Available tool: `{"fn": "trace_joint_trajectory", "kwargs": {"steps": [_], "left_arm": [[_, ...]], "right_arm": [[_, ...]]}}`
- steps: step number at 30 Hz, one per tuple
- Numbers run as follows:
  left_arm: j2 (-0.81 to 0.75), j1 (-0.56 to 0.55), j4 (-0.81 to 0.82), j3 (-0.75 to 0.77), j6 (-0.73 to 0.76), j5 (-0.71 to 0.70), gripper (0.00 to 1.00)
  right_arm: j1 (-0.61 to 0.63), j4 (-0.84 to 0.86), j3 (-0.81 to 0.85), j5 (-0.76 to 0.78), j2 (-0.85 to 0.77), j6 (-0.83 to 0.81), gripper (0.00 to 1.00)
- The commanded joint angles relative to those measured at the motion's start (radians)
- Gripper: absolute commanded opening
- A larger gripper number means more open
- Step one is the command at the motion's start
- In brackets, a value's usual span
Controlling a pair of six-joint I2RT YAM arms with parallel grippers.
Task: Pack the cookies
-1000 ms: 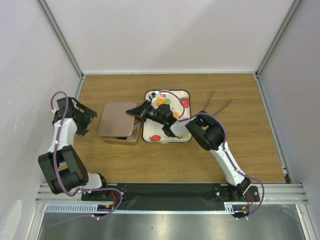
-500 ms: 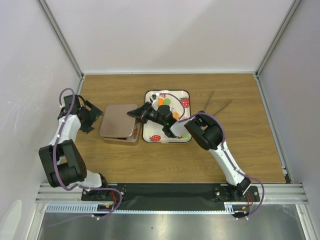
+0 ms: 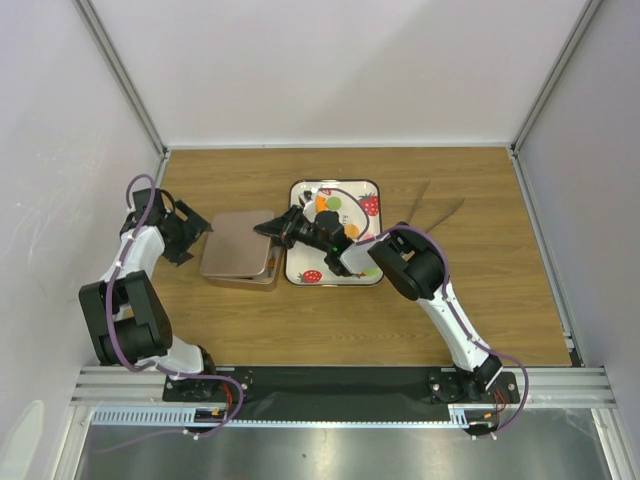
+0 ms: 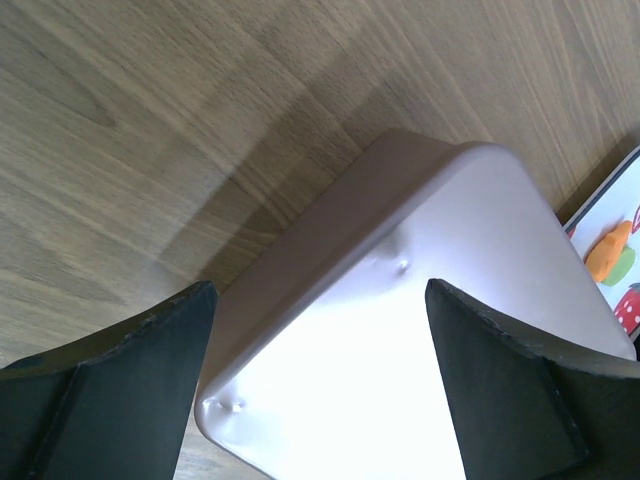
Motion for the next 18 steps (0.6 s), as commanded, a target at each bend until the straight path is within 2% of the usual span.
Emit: {"fn": "trace_joint_trajectory", "kwargs": {"steps": [1,8,18], "left_arm": [[0.005,-0.01,0.029,0.04,0.029,0.018,0.92],[0.018,-0.02,0.03,0.037,0.035,0.008,0.91],[0.043,-0.027,0.032,0.031,0.033,-0.007,0.91]], "right_arm": [[-0.012,0.069,0.002,0.027,0.0,0.024,0.0],[-0.017,0.099,-0.026,0.036,-0.01,0.033,0.04],[-0.027,0.128,-0.081,0.042,-0.037,0.042,0.2]]}}
